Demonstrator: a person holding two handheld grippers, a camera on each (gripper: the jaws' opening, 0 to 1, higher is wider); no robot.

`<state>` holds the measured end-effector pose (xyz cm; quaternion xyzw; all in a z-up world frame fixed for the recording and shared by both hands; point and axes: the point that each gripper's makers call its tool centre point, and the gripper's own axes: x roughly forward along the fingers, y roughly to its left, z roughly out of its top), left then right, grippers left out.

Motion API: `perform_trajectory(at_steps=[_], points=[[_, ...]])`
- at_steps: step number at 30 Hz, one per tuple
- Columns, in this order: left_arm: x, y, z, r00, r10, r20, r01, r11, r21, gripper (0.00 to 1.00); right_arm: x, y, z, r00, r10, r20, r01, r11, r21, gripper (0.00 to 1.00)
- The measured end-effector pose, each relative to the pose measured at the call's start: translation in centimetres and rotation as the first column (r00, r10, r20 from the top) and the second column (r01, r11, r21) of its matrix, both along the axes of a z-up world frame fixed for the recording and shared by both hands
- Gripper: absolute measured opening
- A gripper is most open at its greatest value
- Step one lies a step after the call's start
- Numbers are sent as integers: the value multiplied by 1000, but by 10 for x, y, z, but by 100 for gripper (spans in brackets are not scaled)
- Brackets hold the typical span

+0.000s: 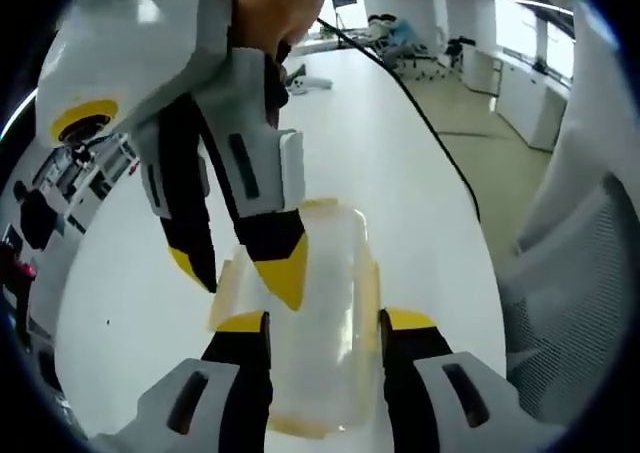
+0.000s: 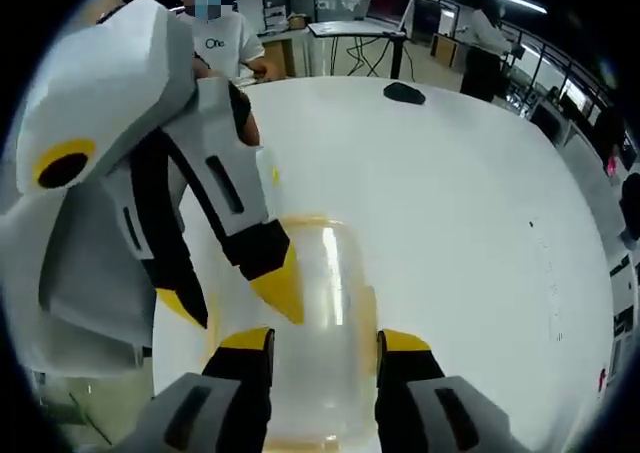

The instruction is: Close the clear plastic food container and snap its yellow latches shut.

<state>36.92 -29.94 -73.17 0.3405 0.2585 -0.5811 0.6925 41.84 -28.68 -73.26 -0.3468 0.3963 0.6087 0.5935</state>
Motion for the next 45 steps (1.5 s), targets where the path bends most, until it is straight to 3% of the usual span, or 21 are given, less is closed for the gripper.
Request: perform_trajectory(at_steps=[9, 17, 22, 24, 25, 26, 28, 40, 43, 45], points=[[1, 1, -1, 999, -19, 33, 18, 999, 29, 41, 2, 0, -7, 990, 35, -138, -42, 998, -51, 42], [2, 1, -2, 999, -24, 37, 23, 999, 31, 41, 1, 2, -10, 976, 81, -202, -100, 991, -84, 41], [2, 1, -3, 998, -25, 58, 23, 999, 40, 40, -1, 1, -14, 956, 81, -283, -113, 989, -100, 40], [3, 1, -3, 998, -20, 57, 18, 999, 37, 40, -4, 3, -15, 938, 96, -333, -135, 986, -96, 39], [2, 1, -4, 998, -21, 59, 19, 999, 39, 40, 1, -3, -17, 950, 13, -311, -61, 988, -144, 39], [1, 0, -4, 998, -24, 61, 21, 999, 38, 40, -1, -2, -14, 940, 84, -331, -131, 983, -124, 39], [2, 1, -3, 998, -23, 58, 21, 999, 36, 40, -2, -1, -15, 939, 109, -327, -159, 979, -129, 39], [1, -1, -6, 992, -50, 118, 41, 996, 80, 39, -4, 1, -12, 956, 114, -272, -147, 984, -104, 39], [2, -2, -8, 985, -41, 169, 28, 996, 82, 39, -6, 2, -12, 963, 120, -243, -153, 981, -121, 40], [7, -6, -6, 967, -47, 249, 30, 997, 71, 36, -8, 3, -12, 965, 116, -234, -150, 979, -134, 41]])
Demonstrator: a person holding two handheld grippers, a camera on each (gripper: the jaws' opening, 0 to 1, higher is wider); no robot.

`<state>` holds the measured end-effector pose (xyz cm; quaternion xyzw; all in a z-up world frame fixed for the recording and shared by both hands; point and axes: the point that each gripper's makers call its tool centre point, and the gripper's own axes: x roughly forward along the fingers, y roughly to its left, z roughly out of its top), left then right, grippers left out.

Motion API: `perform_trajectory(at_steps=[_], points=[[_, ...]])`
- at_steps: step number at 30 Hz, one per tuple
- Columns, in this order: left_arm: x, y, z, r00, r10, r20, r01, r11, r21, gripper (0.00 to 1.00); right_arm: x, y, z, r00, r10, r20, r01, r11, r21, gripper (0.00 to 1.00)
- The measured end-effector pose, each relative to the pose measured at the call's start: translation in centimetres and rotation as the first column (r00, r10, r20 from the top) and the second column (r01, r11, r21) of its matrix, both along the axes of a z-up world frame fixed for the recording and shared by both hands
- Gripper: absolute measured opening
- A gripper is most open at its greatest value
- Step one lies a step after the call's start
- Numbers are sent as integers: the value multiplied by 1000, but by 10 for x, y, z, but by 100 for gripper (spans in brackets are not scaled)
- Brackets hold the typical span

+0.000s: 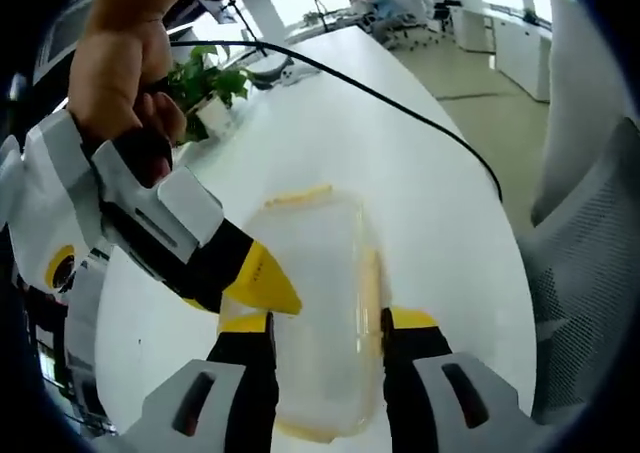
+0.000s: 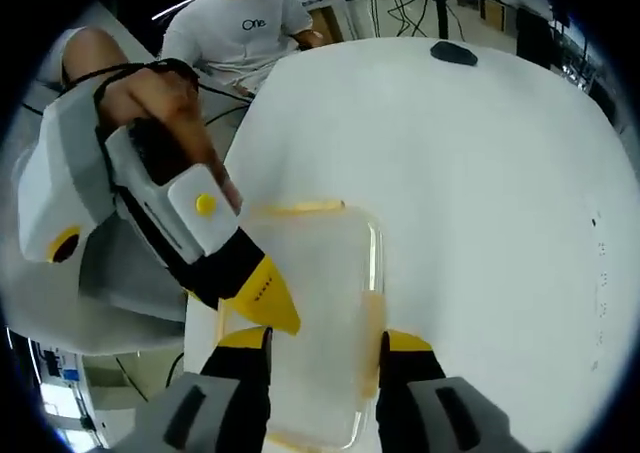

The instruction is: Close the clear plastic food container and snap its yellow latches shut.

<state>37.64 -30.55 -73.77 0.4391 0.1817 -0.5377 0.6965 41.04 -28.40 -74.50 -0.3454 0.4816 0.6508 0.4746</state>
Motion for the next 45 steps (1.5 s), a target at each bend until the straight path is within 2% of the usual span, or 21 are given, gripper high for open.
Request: perform_trajectory(at_steps=[2, 12, 19, 21, 22, 23, 25, 28, 29, 31, 33, 35, 37, 39, 40, 45], points=[[-3, 3, 0, 1000, 29, -9, -29, 1000, 13, 36, 2, 0, -1, 1000, 4, 5, -4, 1000, 0, 41], [-6, 5, 2, 1000, 5, -26, -5, 1000, 9, 38, 4, 1, 1, 1000, -26, -4, 27, 999, 29, 42], [-14, 6, 4, 997, -51, -62, 51, 999, -1, 39, 0, -1, 5, 997, -71, 10, 70, 994, 84, 43], [-14, 5, 6, 995, -50, -90, 49, 999, -16, 38, 0, 0, 7, 996, -75, 37, 71, 992, 105, 42], [-14, 4, 7, 992, -42, -122, 38, 999, -37, 37, 1, 2, 9, 994, -96, 56, 88, 989, 122, 42], [-19, 0, 10, 985, -34, -169, 21, 997, -76, 36, 0, -2, 10, 995, -83, 56, 76, 990, 117, 42], [-14, -1, 20, 981, -24, -191, -2, 991, -136, 36, 0, 2, 17, 992, -103, 71, 90, 982, 168, 43], [-6, 4, 23, 977, -3, -214, -26, 991, -133, 41, -1, 0, 22, 990, -103, 98, 83, 979, 187, 42], [-7, 5, 22, 968, 2, -250, -39, 989, -143, 43, -2, -2, 23, 989, -95, 111, 73, 980, 187, 43], [-1, 12, 21, 969, 12, -246, -44, 991, -124, 44, 0, -5, 23, 985, -97, 145, 70, 980, 185, 50], [1, 18, 22, 965, 8, -261, -40, 992, -119, 43, -4, -9, 24, 984, -107, 144, 79, 979, 189, 54], [4, 23, 23, 966, 5, -258, -33, 994, -104, 46, -7, -12, 25, 985, -98, 145, 69, 979, 191, 51], [7, 29, 23, 967, -1, -256, -21, 996, -83, 50, -10, -15, 25, 984, -101, 150, 72, 980, 188, 54], [10, 33, 25, 961, 4, -277, -28, 996, -85, 51, -12, -16, 27, 983, -111, 149, 82, 979, 187, 55], [10, 33, 27, 952, 6, -305, -39, 994, -104, 51, -14, -13, 29, 982, -124, 140, 94, 975, 203, 55], [11, 39, 24, 951, -16, -308, -4, 998, -66, 60, -20, -15, 29, 978, -146, 151, 112, 971, 212, 69]])
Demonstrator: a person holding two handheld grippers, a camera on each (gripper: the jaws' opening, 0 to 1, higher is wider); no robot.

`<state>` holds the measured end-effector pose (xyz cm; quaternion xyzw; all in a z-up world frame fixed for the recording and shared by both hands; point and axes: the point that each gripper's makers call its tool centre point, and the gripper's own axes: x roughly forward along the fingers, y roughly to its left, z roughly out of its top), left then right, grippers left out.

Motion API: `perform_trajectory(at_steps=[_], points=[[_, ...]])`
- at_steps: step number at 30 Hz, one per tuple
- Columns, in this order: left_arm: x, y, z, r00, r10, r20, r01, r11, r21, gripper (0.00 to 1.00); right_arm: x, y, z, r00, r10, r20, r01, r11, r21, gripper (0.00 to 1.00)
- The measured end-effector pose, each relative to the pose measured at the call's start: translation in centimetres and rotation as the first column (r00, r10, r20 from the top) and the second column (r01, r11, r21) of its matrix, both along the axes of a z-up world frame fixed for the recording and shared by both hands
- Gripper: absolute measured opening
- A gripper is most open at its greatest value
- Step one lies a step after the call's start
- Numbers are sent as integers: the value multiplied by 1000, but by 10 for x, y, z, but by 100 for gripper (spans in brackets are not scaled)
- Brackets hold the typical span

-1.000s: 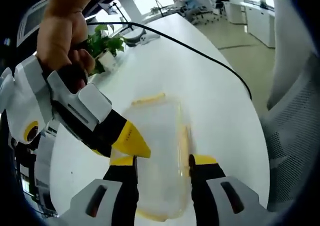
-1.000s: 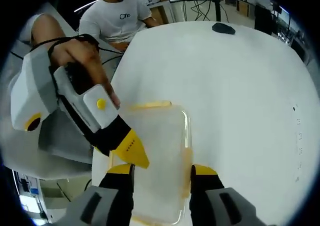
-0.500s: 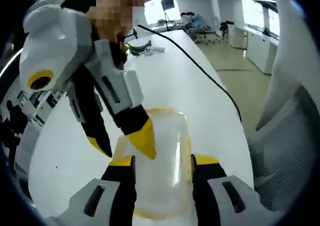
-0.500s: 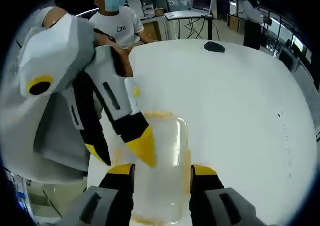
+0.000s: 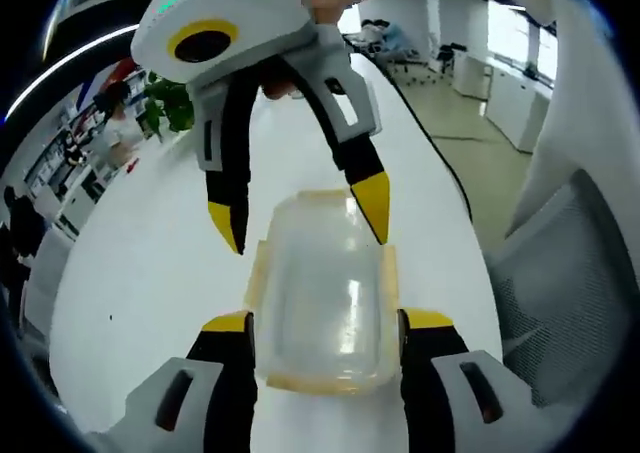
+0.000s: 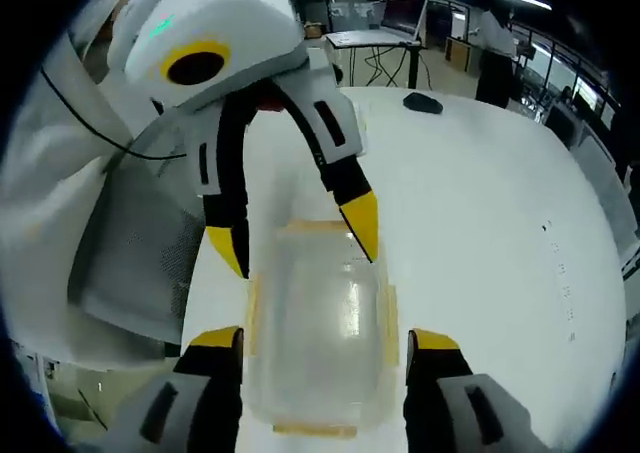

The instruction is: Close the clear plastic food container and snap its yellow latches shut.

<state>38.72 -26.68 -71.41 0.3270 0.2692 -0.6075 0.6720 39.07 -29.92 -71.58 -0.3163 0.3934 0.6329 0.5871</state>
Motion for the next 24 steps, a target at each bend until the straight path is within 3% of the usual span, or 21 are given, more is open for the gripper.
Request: perform_trajectory(at_steps=[2, 5, 6, 10, 11, 16, 19, 24], points=[[0, 2, -2, 999, 9, -45, -8, 1000, 13, 69, -4, -5, -3, 1000, -3, 0, 3, 1000, -15, 72], [3, 5, -4, 998, 7, -56, -6, 1000, 30, 80, -6, -13, -9, 999, -44, 1, 44, 998, -44, 92], [1, 8, -7, 996, 11, -91, -7, 999, 48, 82, -6, -16, -11, 999, -48, 3, 48, 998, -51, 99], [-7, 15, -23, 986, 24, -166, -2, 991, 134, 99, -10, -26, -22, 999, -54, 5, 55, 996, -75, 99], [-8, 17, -28, 988, 2, -157, 24, 986, 167, 98, -12, -27, -23, 999, -51, 7, 51, 995, -80, 99], [-1, 12, -33, 992, -22, -123, 44, 983, 179, 98, -13, -31, -23, 999, -20, 26, 22, 996, -91, 99], [2, 9, -38, 992, -28, -120, 51, 979, 198, 92, -10, -33, -28, 999, -6, 49, 12, 994, -107, 99], [1, 10, -48, 989, -17, -144, 49, 974, 222, 93, -12, -35, -39, 997, 33, 66, -24, 991, -131, 93]])
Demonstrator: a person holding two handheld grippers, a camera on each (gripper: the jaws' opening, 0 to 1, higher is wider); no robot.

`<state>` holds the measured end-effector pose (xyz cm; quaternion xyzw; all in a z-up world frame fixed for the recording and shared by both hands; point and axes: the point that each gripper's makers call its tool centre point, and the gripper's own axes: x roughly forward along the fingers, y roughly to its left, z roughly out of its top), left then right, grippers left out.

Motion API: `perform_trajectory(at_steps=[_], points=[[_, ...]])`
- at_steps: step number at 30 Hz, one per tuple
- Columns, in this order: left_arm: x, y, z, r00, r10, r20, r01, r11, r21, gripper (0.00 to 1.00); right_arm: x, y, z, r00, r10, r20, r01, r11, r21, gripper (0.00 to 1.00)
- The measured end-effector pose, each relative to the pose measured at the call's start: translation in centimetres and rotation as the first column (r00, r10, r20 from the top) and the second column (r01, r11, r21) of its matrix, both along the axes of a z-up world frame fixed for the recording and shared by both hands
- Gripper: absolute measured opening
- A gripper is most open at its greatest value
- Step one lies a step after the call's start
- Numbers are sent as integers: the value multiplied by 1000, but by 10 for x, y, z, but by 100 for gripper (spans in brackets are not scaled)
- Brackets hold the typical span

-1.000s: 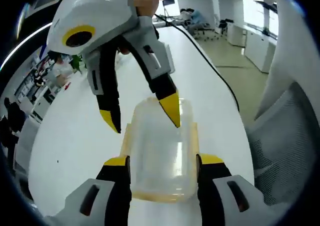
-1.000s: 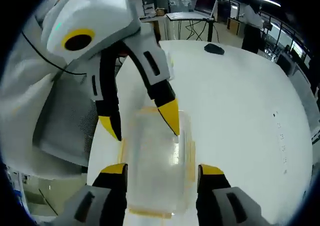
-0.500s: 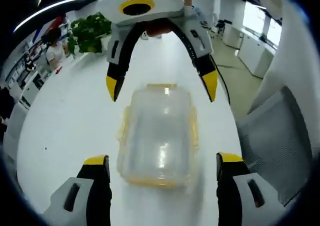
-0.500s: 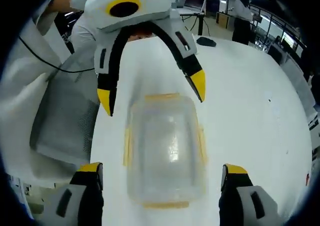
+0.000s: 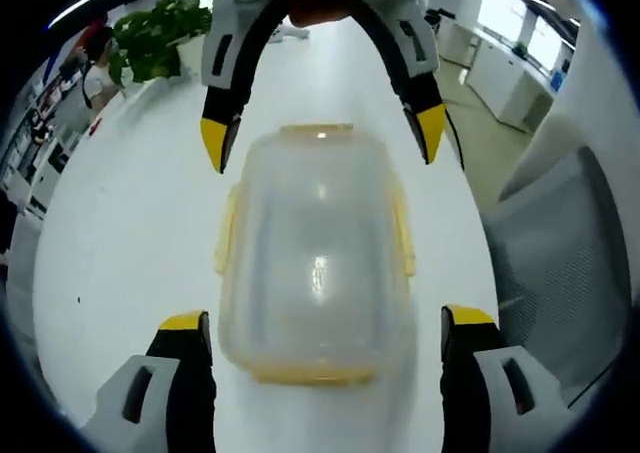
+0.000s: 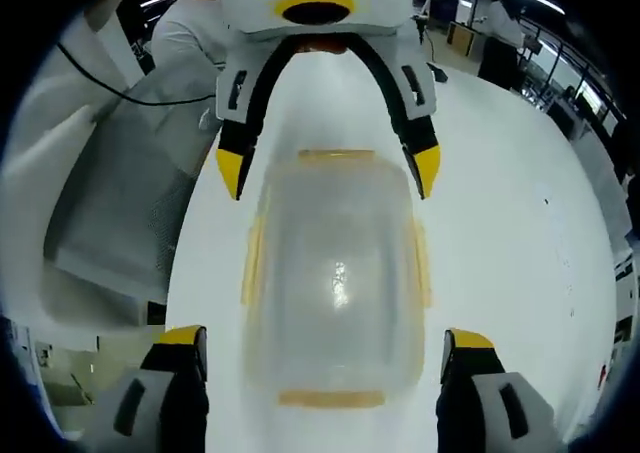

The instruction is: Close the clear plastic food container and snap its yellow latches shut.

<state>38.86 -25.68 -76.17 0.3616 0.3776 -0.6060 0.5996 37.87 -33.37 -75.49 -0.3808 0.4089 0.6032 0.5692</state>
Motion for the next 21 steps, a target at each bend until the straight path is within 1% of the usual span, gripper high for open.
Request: perform_trajectory(at_steps=[1, 2, 3, 4, 5, 6, 8, 17, 21], points=[[0, 3, -1, 1000, -11, 13, 11, 1000, 19, 92, 1, 0, -1, 1000, 1, 4, -1, 1000, -2, 91], [0, 2, -2, 1000, -20, 19, 20, 1000, 15, 90, 4, 0, -2, 1000, 12, 25, -11, 1000, -13, 88], [1, 2, -2, 1000, -17, 22, 17, 1000, 17, 89, 5, -1, -5, 999, 11, 32, -11, 1000, -22, 85], [2, 2, -2, 1000, -13, 24, 12, 1000, 18, 86, 5, -2, -6, 999, 11, 35, -10, 999, -32, 81], [5, 2, -1, 999, -3, 36, 3, 1000, 15, 81, 3, -2, -7, 999, 19, 25, -18, 999, -38, 78], [8, 3, -1, 999, -1, 54, 0, 1000, 17, 80, 4, -2, -6, 999, 27, 31, -26, 999, -36, 77], [9, 3, 0, 999, -17, 50, 16, 1000, 22, 80, 5, -2, -5, 999, 20, 26, -19, 999, -28, 77], [7, 3, -2, 998, -18, 54, 17, 1000, 19, 80, 5, -1, -6, 1000, 16, 27, -15, 999, -35, 76], [6, 11, -1, 998, -14, 53, 14, 1000, 15, 80, 4, 6, -7, 999, 18, 27, -17, 999, -38, 76]])
